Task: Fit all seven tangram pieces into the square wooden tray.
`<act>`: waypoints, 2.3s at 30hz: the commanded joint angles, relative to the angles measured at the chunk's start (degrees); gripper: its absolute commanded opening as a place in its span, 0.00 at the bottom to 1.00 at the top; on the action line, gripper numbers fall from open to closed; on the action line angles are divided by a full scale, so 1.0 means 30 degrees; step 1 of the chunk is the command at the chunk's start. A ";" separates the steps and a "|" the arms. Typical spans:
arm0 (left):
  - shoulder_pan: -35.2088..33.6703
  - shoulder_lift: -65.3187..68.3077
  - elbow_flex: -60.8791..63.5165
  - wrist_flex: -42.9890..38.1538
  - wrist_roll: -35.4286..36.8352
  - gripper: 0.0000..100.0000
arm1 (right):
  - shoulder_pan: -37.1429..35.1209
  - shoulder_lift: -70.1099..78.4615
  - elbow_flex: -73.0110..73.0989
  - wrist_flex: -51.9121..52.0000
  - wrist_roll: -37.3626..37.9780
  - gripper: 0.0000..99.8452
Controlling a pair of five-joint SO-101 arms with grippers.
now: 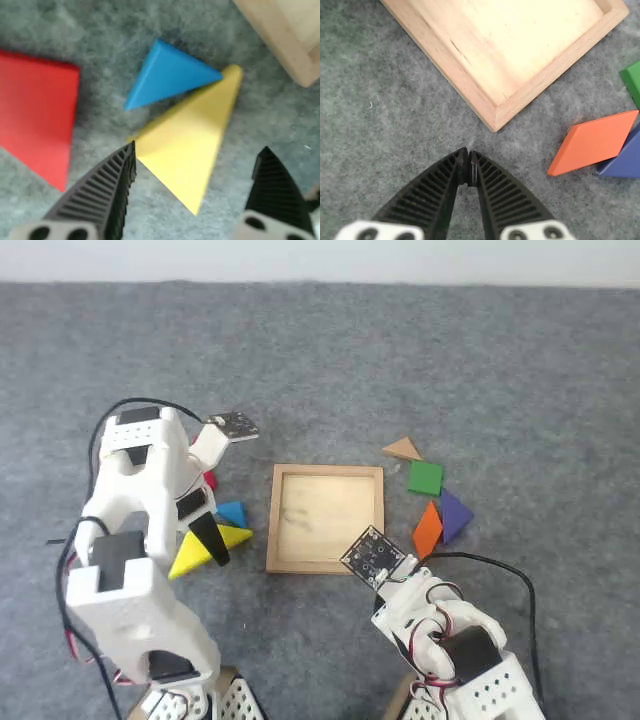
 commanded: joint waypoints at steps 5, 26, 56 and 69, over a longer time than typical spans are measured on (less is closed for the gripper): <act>-0.0527 0.0821 -0.1040 -0.1846 -0.0147 0.36 | -0.0073 -0.0278 0.0322 0.0103 0.0029 0.01; -0.0938 0.0879 -0.0484 -0.2549 -0.5333 0.36 | -0.0073 -0.0278 0.0322 0.0103 0.0029 0.01; -0.1201 -0.5011 0.7487 -1.0842 -0.3839 0.39 | -0.0073 -0.0278 0.0322 0.0103 0.0029 0.01; -0.2579 -1.2073 1.4139 -1.4037 -0.8498 0.39 | -0.0044 -0.0278 0.0322 0.0103 0.0029 0.01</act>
